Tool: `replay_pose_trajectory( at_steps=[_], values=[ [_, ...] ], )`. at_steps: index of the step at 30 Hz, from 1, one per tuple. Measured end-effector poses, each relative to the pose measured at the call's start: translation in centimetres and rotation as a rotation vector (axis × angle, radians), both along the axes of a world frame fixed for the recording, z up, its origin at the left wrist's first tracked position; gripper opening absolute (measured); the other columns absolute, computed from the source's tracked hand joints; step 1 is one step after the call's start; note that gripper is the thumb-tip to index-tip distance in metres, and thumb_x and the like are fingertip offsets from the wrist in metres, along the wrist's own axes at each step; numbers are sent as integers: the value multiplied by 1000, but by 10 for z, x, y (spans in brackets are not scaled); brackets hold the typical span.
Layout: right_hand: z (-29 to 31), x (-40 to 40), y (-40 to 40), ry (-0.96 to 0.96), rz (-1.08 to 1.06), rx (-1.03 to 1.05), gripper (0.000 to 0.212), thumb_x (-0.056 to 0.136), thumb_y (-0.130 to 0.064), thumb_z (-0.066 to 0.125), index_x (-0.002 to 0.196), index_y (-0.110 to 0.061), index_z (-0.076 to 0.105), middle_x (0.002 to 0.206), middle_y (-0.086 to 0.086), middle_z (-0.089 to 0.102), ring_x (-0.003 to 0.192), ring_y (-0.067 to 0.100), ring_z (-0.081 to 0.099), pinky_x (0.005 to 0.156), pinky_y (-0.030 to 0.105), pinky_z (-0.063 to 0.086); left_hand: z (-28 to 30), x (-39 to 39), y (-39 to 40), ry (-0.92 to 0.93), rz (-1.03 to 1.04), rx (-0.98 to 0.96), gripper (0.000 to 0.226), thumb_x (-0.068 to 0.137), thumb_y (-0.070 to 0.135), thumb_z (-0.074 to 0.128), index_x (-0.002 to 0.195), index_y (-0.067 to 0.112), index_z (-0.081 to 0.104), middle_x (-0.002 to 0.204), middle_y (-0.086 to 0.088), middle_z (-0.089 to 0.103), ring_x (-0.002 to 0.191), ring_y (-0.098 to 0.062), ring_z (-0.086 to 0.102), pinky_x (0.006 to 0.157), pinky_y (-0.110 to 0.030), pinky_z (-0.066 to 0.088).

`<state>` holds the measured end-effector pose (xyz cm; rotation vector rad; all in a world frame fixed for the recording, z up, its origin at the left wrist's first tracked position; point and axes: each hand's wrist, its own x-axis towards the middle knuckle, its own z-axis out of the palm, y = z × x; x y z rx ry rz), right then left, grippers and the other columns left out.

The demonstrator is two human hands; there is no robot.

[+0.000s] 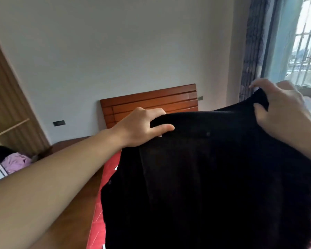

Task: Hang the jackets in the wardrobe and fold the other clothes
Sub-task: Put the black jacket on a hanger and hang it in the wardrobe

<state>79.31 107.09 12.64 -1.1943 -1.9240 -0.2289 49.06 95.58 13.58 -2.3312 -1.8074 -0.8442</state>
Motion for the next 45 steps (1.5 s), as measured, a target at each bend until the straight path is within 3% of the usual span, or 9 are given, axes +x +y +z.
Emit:
replay_pose_trajectory(
  at_steps=[2, 8, 17, 21, 26, 31, 35, 39, 45],
  values=[
    [-1, -20, -15, -91, 79, -52, 17, 85, -38, 51, 99, -40, 60, 106, 5, 54, 80, 37, 59, 75, 43, 51, 7, -17, -26, -1, -2, -3, 28, 83, 59, 61, 92, 33, 64, 69, 19, 68, 69, 3, 66, 65, -10, 46],
    [-6, -99, -96, -474, 309, -105, 67, 63, -97, 31, 68, -39, 65, 94, -20, 49, 75, 12, 60, 72, 35, 53, 10, -93, -114, -20, 181, 107, 17, 82, 41, 73, 85, 25, 68, 65, 19, 67, 62, 4, 64, 62, -9, 45],
    [26, -263, -232, -158, 452, -85, 23, 83, -48, 60, 72, -33, 73, 86, -28, 59, 76, 2, 55, 72, 24, 39, 25, -241, -293, 120, 242, 174, 33, 82, 42, 73, 103, 17, 67, 89, 5, 68, 81, -13, 63, 75, -32, 52],
    [61, -323, -281, 58, 421, -100, 34, 73, -64, 60, 70, -32, 71, 59, -6, 67, 59, 8, 62, 46, 31, 45, 15, -297, -346, 117, 252, 203, 33, 92, 32, 61, 122, 18, 57, 105, 2, 67, 96, -17, 62, 82, -35, 51],
    [85, -413, -314, 144, 456, -113, 53, 62, -68, 53, 77, -21, 70, 62, 6, 66, 54, 15, 64, 49, 23, 43, -27, -375, -380, -34, 358, 144, 16, 93, 38, 58, 98, 44, 44, 79, 27, 50, 79, -3, 55, 65, -21, 40],
    [57, -515, -315, 206, 493, -236, 45, 60, -61, 59, 71, -19, 71, 55, 7, 64, 43, 15, 56, 49, 24, 43, -72, -474, -402, -265, 483, -94, 28, 96, 44, 50, 108, 24, 65, 97, 10, 67, 89, -6, 62, 86, -32, 51],
    [28, -611, -300, 269, 545, -320, 32, 74, -48, 66, 73, -17, 72, 61, 11, 67, 50, 21, 58, 54, 32, 49, -67, -553, -406, -468, 505, -11, 20, 97, 44, 49, 103, 34, 65, 95, 16, 68, 88, 9, 60, 76, -7, 44],
    [7, -700, -278, 184, 569, -377, 19, 85, -37, 64, 82, -20, 73, 66, 8, 70, 63, 26, 67, 53, 37, 51, -37, -629, -395, -637, 533, 94, 24, 94, 50, 48, 94, 35, 66, 94, 11, 69, 82, 2, 62, 79, -19, 45],
    [14, -807, -284, 63, 586, -402, 24, 86, -47, 57, 78, -31, 73, 56, -2, 68, 46, 7, 61, 50, 29, 47, 3, -732, -383, -717, 584, 103, 40, 93, 47, 50, 98, 12, 67, 98, -13, 68, 90, -26, 65, 80, -35, 48]
  ],
)
